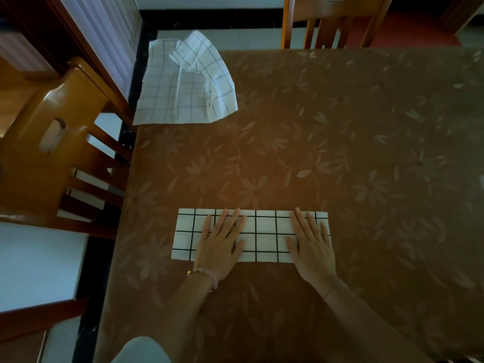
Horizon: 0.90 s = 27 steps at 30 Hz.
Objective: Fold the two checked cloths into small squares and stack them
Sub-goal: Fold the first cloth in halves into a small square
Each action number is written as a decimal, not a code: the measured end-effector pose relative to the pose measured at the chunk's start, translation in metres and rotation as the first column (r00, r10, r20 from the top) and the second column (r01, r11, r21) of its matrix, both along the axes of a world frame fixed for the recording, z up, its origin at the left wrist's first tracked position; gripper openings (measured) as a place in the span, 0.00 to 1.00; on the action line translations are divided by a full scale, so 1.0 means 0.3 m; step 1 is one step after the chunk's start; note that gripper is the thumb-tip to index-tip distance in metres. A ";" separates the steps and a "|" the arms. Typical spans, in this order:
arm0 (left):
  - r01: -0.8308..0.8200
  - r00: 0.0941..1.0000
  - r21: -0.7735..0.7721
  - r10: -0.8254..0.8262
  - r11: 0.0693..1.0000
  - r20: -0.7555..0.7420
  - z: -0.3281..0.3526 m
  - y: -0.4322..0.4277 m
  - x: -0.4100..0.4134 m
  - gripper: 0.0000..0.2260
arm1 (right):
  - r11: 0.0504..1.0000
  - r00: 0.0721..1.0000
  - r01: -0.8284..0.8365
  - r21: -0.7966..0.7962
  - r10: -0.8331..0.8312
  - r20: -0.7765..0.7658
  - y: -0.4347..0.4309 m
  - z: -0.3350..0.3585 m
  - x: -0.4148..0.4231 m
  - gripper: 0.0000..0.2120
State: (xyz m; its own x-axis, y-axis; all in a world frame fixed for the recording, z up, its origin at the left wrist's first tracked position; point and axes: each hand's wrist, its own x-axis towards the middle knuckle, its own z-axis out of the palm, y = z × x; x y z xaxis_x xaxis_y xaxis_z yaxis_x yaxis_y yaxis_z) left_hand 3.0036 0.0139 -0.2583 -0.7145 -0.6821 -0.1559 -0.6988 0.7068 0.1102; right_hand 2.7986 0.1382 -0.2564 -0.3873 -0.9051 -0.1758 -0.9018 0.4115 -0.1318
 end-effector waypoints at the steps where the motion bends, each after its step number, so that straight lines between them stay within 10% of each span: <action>1: -0.017 1.000 -0.007 0.017 1.000 -0.002 0.000 -0.011 0.033 0.24 | 1.000 1.000 0.010 0.004 -0.010 -0.007 0.016 0.003 -0.031 0.28; 12: -0.167 0.986 0.050 0.167 0.985 0.010 0.022 -0.062 0.204 0.26 | 1.000 1.000 0.012 0.019 -0.012 0.026 0.040 0.034 -0.089 0.29; 17: -0.448 0.744 0.288 0.532 0.846 -0.404 0.146 0.020 0.175 0.22 | 0.999 0.998 0.044 0.013 -0.045 0.041 -0.006 0.103 -0.093 0.29; 21: -0.577 0.316 0.611 0.838 0.542 -0.445 0.213 0.145 0.126 0.10 | 0.998 0.998 -0.011 -0.060 0.014 0.058 -0.061 0.132 -0.096 0.26; 24: -0.322 0.010 0.945 0.999 0.048 -0.047 0.213 0.217 0.079 0.08 | 0.999 0.995 -0.017 -0.048 0.022 0.092 -0.087 0.136 -0.089 0.24; 27: 0.043 -0.009 0.976 0.977 -0.215 0.215 0.229 0.285 0.044 0.13 | 1.000 0.994 0.002 -0.025 0.001 0.109 -0.092 0.138 -0.079 0.22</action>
